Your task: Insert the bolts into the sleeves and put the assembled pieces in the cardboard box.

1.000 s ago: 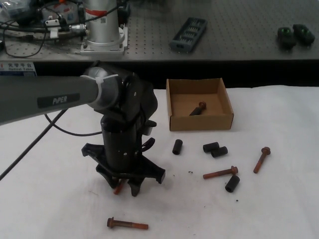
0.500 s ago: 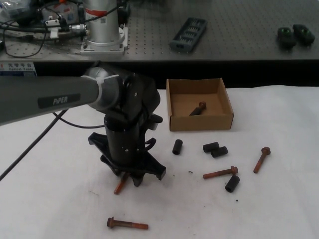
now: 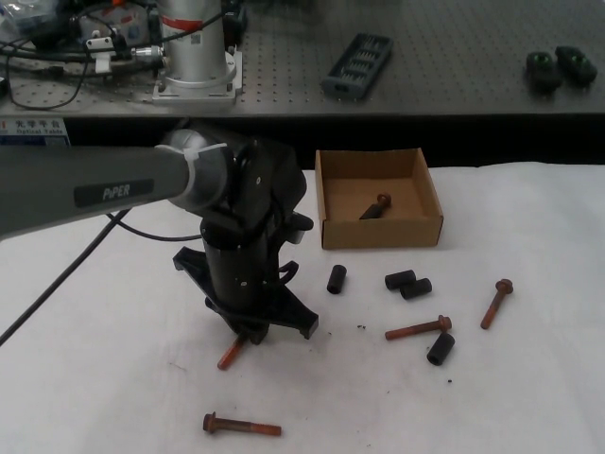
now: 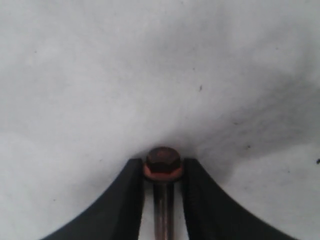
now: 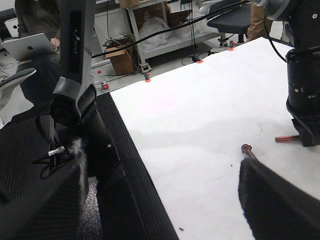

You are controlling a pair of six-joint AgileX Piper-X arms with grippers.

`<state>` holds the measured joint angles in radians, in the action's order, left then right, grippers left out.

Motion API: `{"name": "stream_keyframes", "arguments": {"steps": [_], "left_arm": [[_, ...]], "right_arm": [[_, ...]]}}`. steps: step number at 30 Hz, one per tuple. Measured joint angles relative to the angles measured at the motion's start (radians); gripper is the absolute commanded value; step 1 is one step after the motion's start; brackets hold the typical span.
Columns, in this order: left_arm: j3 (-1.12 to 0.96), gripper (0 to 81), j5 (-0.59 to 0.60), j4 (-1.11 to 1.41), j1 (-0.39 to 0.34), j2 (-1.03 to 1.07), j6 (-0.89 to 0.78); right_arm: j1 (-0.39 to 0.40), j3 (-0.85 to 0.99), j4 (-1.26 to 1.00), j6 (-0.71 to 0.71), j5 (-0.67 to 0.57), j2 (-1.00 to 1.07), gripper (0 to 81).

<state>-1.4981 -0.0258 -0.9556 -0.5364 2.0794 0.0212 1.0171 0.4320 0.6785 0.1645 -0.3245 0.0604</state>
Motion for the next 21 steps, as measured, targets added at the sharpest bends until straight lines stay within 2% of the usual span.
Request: {"name": "stream_keyframes", "arguments": {"steps": [13, 21], "left_arm": [[0.0, 0.6, -0.001, -0.023, 0.0, -0.029, 0.04], [0.0, 0.6, 0.049, -0.002, 0.0, -0.172, 0.062]], "right_arm": [[0.0, 0.0, 0.0, 0.0, 0.0, 0.0, 59.8], [0.0, 0.0, 0.002, 0.0, 0.0, 0.0, 59.8]]}}
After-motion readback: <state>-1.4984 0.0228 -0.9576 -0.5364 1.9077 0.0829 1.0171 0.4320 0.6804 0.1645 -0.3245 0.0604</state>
